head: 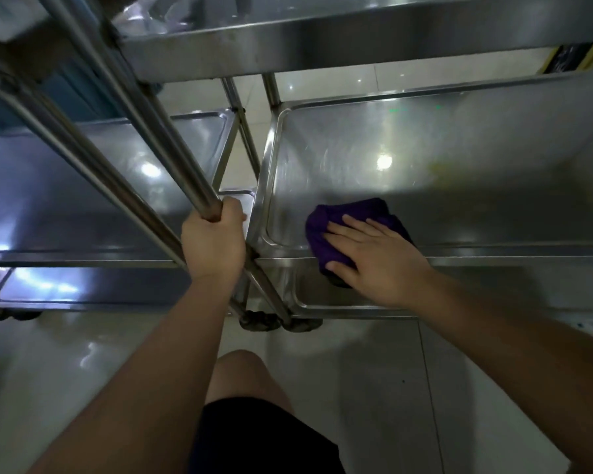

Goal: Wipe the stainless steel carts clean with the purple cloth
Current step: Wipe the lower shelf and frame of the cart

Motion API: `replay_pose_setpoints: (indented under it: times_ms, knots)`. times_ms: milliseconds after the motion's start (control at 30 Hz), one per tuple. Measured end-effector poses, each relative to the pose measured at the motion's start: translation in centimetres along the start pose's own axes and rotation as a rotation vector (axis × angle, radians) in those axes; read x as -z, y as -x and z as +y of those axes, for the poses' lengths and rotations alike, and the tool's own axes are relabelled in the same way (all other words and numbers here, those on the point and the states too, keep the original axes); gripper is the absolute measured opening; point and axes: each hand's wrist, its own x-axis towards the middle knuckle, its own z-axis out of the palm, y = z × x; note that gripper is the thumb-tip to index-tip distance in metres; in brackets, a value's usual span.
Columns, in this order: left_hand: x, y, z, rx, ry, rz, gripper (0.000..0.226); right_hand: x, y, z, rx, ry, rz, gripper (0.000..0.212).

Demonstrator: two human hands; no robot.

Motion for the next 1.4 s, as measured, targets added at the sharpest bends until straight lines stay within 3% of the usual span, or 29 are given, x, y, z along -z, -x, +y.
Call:
replay_pose_setpoints:
  times_ms: [133,300,500,633,767,1067,1400]
  knots:
    - [0.3,1.2,-1.1,-0.062,-0.219,0.009,0.033,0.8,3.1,3.7,-0.031,0.025,0.004,0.071]
    - [-1.4,8.5,-3.9,-0.353,-0.309,0.214,0.039,1.8,6.9,7.9,-0.062,0.02,0.024,0.068]
    - [-9.7,16.6,-2.4,-0.57,-0.439,-0.247,0.038,3.0,11.7,13.4,-0.119,0.03,0.049,0.069]
    - [-15.4,21.0,0.1,-0.589,-0.459,-0.4,0.035,3.8,15.3,17.8,-0.173,0.031,0.073,0.069]
    - [-19.7,24.5,1.4,-0.648,-0.529,-0.563,0.05,4.8,19.2,22.3,-0.221,0.014,0.102,0.07]
    - [-26.9,30.0,3.1,-0.876,-0.683,-0.727,0.086,7.1,28.1,32.3,-0.412,0.058,0.111,0.074]
    - [-34.9,32.2,5.5,-0.986,-0.865,-0.819,0.097,8.8,33.4,38.8,-0.683,0.096,0.129,0.071]
